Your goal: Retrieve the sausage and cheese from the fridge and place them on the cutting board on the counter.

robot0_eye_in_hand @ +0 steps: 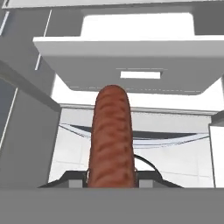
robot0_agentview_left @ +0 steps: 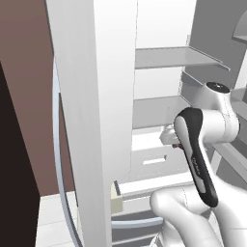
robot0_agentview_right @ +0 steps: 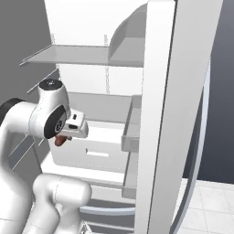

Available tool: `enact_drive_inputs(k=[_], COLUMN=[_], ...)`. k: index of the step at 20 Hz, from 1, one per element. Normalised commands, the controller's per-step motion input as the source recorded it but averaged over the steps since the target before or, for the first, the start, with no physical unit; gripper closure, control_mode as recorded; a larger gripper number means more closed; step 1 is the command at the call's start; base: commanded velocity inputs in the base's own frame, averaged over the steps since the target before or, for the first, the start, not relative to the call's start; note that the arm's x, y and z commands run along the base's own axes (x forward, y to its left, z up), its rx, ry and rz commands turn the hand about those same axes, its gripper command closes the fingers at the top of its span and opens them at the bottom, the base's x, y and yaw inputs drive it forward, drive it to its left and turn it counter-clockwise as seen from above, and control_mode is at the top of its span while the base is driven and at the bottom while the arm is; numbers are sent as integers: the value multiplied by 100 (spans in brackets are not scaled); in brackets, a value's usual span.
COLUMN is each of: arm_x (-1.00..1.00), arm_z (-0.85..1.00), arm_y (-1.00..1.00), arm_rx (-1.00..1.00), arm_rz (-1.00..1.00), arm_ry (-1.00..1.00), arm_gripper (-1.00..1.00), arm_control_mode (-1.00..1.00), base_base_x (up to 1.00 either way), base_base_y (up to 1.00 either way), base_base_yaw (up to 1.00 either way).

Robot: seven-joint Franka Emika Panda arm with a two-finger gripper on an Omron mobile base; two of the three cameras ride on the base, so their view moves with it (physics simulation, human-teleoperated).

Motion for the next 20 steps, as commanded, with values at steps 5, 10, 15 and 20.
enact_drive_inputs(k=[5, 10, 15, 20], arm_x=[-2, 0, 0, 0], arm_z=[-28, 0, 0, 0], arm_y=[17, 0, 0, 0], arm_rx=[-8, 0, 0, 0], arm_rz=[5, 0, 0, 0], arm_ry=[3, 0, 0, 0], arm_gripper=[100, 100, 100, 100], arm_control_mode=[-100, -100, -100, -100], base_base_x=[0, 0, 0, 0], base_base_y=[0, 0, 0, 0], base_base_yaw=[0, 0, 0, 0])
